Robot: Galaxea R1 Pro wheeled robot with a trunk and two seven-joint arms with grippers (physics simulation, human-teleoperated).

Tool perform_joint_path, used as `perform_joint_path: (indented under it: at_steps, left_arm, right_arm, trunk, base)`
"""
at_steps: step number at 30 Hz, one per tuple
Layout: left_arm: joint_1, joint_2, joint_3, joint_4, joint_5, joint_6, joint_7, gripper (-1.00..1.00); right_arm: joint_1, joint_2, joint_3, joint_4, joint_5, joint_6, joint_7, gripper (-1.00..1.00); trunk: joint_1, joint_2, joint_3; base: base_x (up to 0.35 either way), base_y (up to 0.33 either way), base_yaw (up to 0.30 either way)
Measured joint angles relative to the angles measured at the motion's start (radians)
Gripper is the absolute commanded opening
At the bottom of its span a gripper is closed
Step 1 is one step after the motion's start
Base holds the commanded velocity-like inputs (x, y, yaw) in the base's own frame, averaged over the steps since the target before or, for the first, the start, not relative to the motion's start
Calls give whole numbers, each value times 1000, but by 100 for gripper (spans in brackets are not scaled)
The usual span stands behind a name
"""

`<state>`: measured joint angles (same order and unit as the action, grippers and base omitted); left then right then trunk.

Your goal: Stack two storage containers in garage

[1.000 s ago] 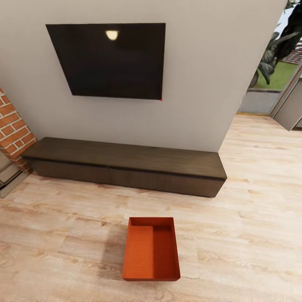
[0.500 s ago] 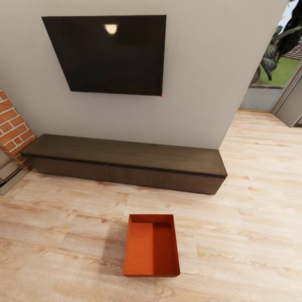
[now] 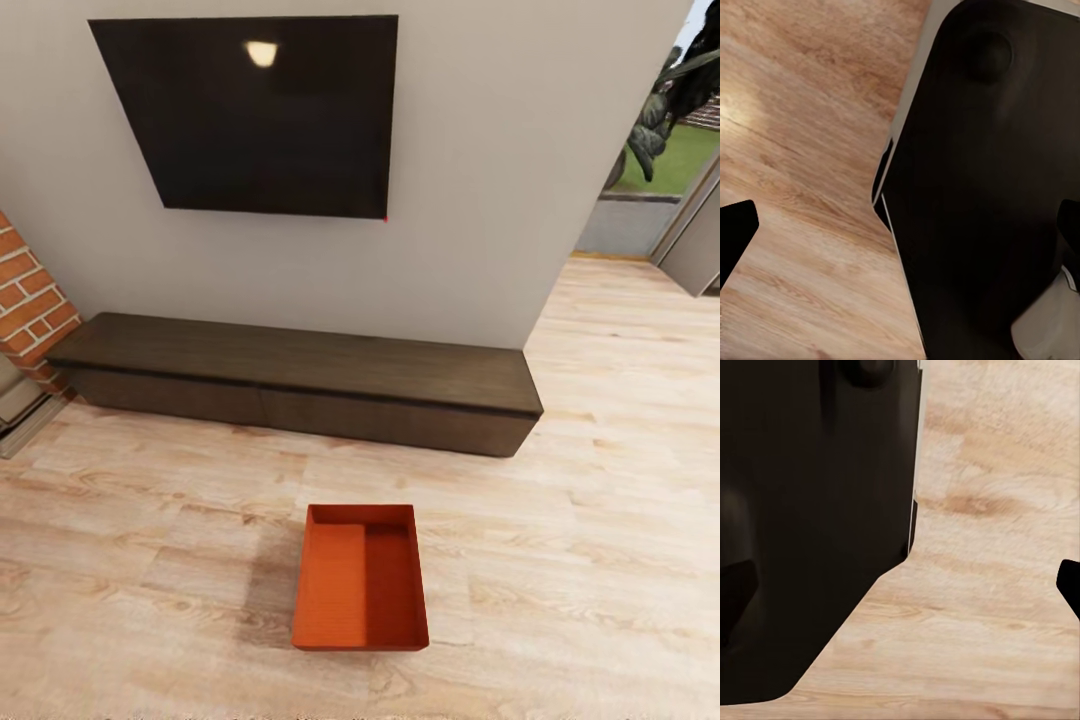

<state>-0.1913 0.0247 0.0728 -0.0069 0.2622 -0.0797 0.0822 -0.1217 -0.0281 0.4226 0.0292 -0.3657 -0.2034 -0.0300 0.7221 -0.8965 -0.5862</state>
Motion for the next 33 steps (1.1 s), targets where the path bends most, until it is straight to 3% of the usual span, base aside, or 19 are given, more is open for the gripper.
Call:
perform_joint_path:
  at_steps: [33]
  left_arm:
    - [0, 0, 0, 0, 0, 0, 0, 100]
  right_arm:
    - [0, 0, 0, 0, 0, 0, 0, 100]
  trunk:
    - [0, 0, -53]
  base:
    - [0, 0, 0]
